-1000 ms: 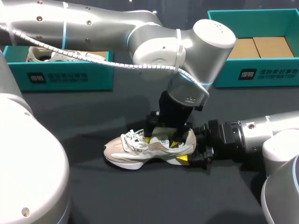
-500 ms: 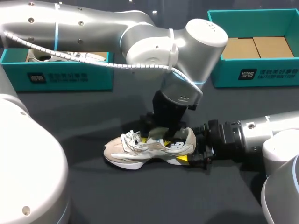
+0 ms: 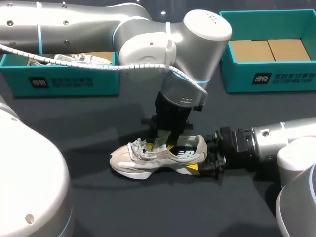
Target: Take the shoe out of the shoebox, open the shoe tongue, remove and reinsert the insole, then place the shoe into the shoebox
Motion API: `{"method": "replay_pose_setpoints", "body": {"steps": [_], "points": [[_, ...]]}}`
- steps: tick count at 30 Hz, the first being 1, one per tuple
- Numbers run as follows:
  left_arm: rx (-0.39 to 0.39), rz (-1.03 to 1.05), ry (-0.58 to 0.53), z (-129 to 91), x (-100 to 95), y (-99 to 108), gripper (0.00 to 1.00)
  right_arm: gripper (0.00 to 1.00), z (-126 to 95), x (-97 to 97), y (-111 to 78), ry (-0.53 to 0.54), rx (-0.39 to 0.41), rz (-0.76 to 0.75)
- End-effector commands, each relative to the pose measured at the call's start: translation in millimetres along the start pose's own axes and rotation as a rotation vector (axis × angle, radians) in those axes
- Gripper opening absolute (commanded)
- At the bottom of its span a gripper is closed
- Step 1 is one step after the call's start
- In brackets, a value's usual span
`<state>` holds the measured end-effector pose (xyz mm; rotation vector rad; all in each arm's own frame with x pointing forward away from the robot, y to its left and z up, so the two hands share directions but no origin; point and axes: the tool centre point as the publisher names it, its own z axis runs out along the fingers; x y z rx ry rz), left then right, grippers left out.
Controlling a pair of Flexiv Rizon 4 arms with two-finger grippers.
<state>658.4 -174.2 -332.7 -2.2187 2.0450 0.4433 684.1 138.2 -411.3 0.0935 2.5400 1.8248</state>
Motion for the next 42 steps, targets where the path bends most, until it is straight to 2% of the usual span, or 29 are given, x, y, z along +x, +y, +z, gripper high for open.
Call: {"method": "replay_pose_setpoints", "body": {"steps": [1, 3, 8, 23, 25, 31, 33, 34, 36, 37, 38, 39, 40, 42], "points": [[0.009, -0.079, 0.016, -2, -6.0, 4, 0.43, 0.00, 1, 0.4, -0.1, 0.000, 0.002, 0.000], [0.009, -0.078, 0.021, -3, -6.3, 4, 0.37, 0.00, 1, 0.4, -0.1, 0.000, 0.002, 0.000], [0.016, -0.079, 0.034, -5, -5.4, 4, 0.01, 0.00, 1, 0.4, -0.1, 0.000, 0.002, 0.000], [0.038, -0.075, 0.120, -15, -18.2, 8, 0.00, 0.00, 1, 0.4, -0.1, 0.000, 0.002, 0.000], [0.037, -0.064, 0.104, -14, -17.7, 8, 0.00, 0.00, 1, 0.4, -0.1, 0.000, 0.002, 0.000], [0.013, -0.038, 0.062, -6, -8.7, 2, 0.42, 0.00, 1, 0.4, -0.1, 0.000, 0.002, 0.000], [0.007, -0.032, 0.051, -4, -6.5, 0, 0.48, 0.00, 1, 0.4, -0.1, 0.000, 0.002, 0.000], [0.008, -0.034, 0.048, -3, -5.8, 0, 0.48, 0.00, 1, 0.4, -0.1, 0.000, 0.002, 0.000], [0.007, -0.034, 0.045, -3, -5.2, -1, 0.41, 0.00, 1, 0.4, -0.1, 0.000, 0.002, 0.000], [0.007, -0.036, 0.045, -3, -5.2, -1, 0.33, 0.00, 1, 0.4, -0.1, 0.000, 0.002, 0.000], [0.008, -0.039, 0.049, -4, -6.2, -1, 0.15, 0.00, 1, 0.4, -0.1, 0.000, 0.002, 0.000], [0.011, -0.044, 0.054, -4, -7.9, -1, 0.04, 0.00, 1, 0.4, -0.1, 0.000, 0.002, 0.000], [0.014, -0.049, 0.063, -5, -10.0, 0, 0.00, 0.00, 1, 0.4, -0.1, 0.000, 0.002, 0.000], [0.019, -0.058, 0.077, -7, -15.3, 1, 0.00, 0.00, 1, 0.4, -0.1, 0.000, 0.002, 0.000]]}}
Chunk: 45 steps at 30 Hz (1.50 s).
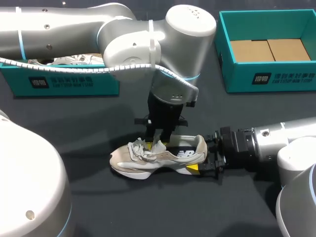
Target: Take the shoe out of the shoebox, open the shoe tongue, remove and reinsert the insole, then place the shoe into the shoebox
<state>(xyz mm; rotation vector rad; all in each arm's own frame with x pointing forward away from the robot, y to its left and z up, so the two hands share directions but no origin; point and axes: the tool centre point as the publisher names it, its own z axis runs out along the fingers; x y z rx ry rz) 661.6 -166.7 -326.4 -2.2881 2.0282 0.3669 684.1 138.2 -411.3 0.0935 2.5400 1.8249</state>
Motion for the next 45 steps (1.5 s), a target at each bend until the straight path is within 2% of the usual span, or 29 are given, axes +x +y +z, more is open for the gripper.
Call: {"method": "replay_pose_setpoints", "body": {"steps": [1, 13, 21, 27, 38, 43, 45], "points": [[0.011, -0.025, 0.024, -3, -10.0, 5, 0.00, 0.00, 1, 0.4, -0.1, 0.000, 0.002, 0.000], [0.039, -0.079, 0.174, -13, -58.8, 16, 0.00, 0.00, 1, 0.4, -0.1, 0.000, 0.002, 0.000], [0.038, -0.102, 0.246, -7, -80.3, 11, 0.00, 0.00, 1, 0.4, -0.1, 0.000, 0.002, 0.000], [0.025, -0.100, 0.267, 8, -88.8, 6, 0.00, 0.00, 1, 0.4, -0.1, 0.000, 0.002, 0.000], [-0.058, -0.099, 0.185, 48, -85.6, -4, 0.00, 0.00, 1, 0.4, -0.1, 0.000, 0.002, 0.000], [-0.071, -0.108, 0.170, 53, -88.7, -4, 0.00, 0.00, 1, 0.4, -0.1, 0.000, 0.002, 0.000], [-0.071, -0.111, 0.169, 53, -91.3, -4, 0.05, 0.00, 1, 0.4, -0.1, 0.000, 0.002, 0.000]]}}
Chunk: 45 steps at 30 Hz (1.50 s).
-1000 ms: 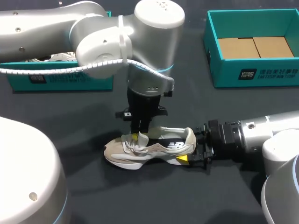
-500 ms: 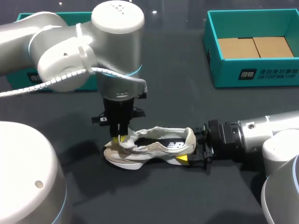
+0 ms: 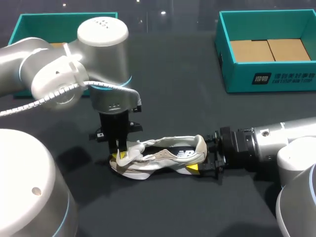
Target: Take the shoe out of the shoebox, open the shoe tongue, remove and reinsert the insole, then place the shoe into the shoebox
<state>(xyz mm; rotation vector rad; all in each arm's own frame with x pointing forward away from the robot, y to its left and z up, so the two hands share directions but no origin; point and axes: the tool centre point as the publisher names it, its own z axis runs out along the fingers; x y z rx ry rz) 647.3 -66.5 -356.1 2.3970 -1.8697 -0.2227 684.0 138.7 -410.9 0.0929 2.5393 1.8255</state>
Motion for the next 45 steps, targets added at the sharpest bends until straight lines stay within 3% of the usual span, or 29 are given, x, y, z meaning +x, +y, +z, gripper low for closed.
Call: {"method": "replay_pose_setpoints", "body": {"steps": [1, 4, 8, 17, 25, 38, 45], "points": [[-0.002, -0.003, -0.009, 1, -0.4, -1, 0.11, 0.00, 1, 0.3, -0.7, 0.000, 0.002, 0.000], [-0.001, -0.003, -0.008, -3, -3.5, 1, 0.28, 0.00, 1, 0.3, -0.7, 0.000, 0.002, 0.000], [0.003, 0.001, -0.016, -8, -8.2, 3, 0.36, 0.00, 1, 0.3, -0.7, 0.000, 0.002, 0.000], [0.026, 0.003, -0.024, -22, -18.1, 7, 0.38, 0.00, 1, 0.3, -0.7, 0.000, 0.002, 0.000], [0.132, 0.051, -0.011, -58, -17.3, 17, 0.45, 0.00, 1, 0.3, -0.7, 0.000, 0.002, 0.000], [0.259, 0.161, 0.031, -112, 5.7, 19, 0.45, 0.00, 1, 0.3, -0.7, 0.000, 0.002, 0.000], [0.246, 0.407, 0.162, -143, 20.4, 25, 0.44, 0.00, 1, 0.3, -0.7, 0.000, 0.002, 0.000]]}}
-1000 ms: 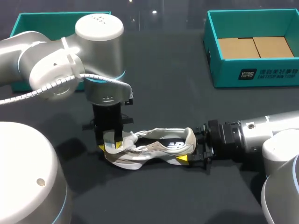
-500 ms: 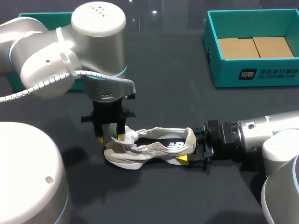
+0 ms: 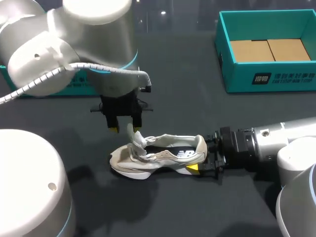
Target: Take the shoe out of the shoebox, open the shoe tongue, remove and reinsert the insole, then place the shoe into the shoebox
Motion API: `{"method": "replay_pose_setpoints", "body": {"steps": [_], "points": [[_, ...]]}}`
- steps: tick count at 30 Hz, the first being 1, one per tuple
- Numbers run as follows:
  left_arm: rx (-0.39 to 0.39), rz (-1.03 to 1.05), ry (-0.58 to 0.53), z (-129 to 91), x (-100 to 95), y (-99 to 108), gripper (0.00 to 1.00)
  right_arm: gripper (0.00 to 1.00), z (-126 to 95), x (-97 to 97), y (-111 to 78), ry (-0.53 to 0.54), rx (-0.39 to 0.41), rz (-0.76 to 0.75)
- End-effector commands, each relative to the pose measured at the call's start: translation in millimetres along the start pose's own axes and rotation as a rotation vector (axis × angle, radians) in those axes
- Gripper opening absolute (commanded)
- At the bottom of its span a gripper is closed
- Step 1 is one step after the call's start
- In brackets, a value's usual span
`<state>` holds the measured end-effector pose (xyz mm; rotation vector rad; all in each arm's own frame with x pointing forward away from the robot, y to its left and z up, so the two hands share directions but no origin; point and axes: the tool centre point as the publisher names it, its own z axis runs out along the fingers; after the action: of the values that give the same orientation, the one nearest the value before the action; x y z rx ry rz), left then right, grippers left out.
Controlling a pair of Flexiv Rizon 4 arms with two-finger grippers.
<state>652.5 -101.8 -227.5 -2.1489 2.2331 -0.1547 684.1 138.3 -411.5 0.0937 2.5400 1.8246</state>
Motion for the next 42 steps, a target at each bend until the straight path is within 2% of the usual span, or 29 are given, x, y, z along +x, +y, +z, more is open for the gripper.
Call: {"method": "replay_pose_setpoints", "body": {"steps": [1, 6, 12, 15, 16, 17, 18, 22, 23, 36, 42], "points": [[-0.006, 0.163, 0.121, -19, -3.3, -2, 0.44, 0.00, 1, 0.4, 0.0, 0.000, 0.002, 0.000], [0.005, 0.415, 0.204, -31, 17.5, -6, 0.44, 0.00, 1, 0.4, 0.0, 0.000, 0.002, 0.000], [-0.013, 0.747, 0.284, -32, 48.8, -9, 0.44, 0.00, 1, 0.4, 0.0, 0.000, 0.002, 0.000], [-0.026, 0.896, 0.299, -32, 62.9, -7, 0.33, 0.00, 1, 0.4, 0.0, 0.000, 0.002, 0.000], [-0.018, 0.946, 0.284, -32, 67.6, -5, 0.24, 0.00, 1, 0.4, 0.0, 0.000, 0.002, 0.000], [-0.006, 0.981, 0.265, -31, 72.3, -3, 0.09, 0.00, 1, 0.4, 0.0, 0.000, 0.002, 0.000], [0.007, 1.044, 0.247, -31, 76.9, 0, 0.00, 0.00, 1, 0.4, 0.0, 0.000, 0.002, 0.000], [0.060, 1.366, 0.184, -27, 86.1, 15, 0.00, 0.00, 1, 0.4, 0.0, 0.000, 0.002, 0.000], [0.071, 1.393, 0.150, -24, 87.6, 18, 0.00, 0.00, 1, 0.4, 0.0, 0.000, 0.002, 0.000], [0.071, 1.417, 0.146, -22, 87.5, 18, 0.00, 0.00, 1, 0.4, 0.0, 0.000, 0.002, 0.000], [0.130, 1.561, 0.124, -20, 94.6, 21, 0.00, 0.00, 1, 0.4, 0.0, 0.000, 0.002, 0.000]]}}
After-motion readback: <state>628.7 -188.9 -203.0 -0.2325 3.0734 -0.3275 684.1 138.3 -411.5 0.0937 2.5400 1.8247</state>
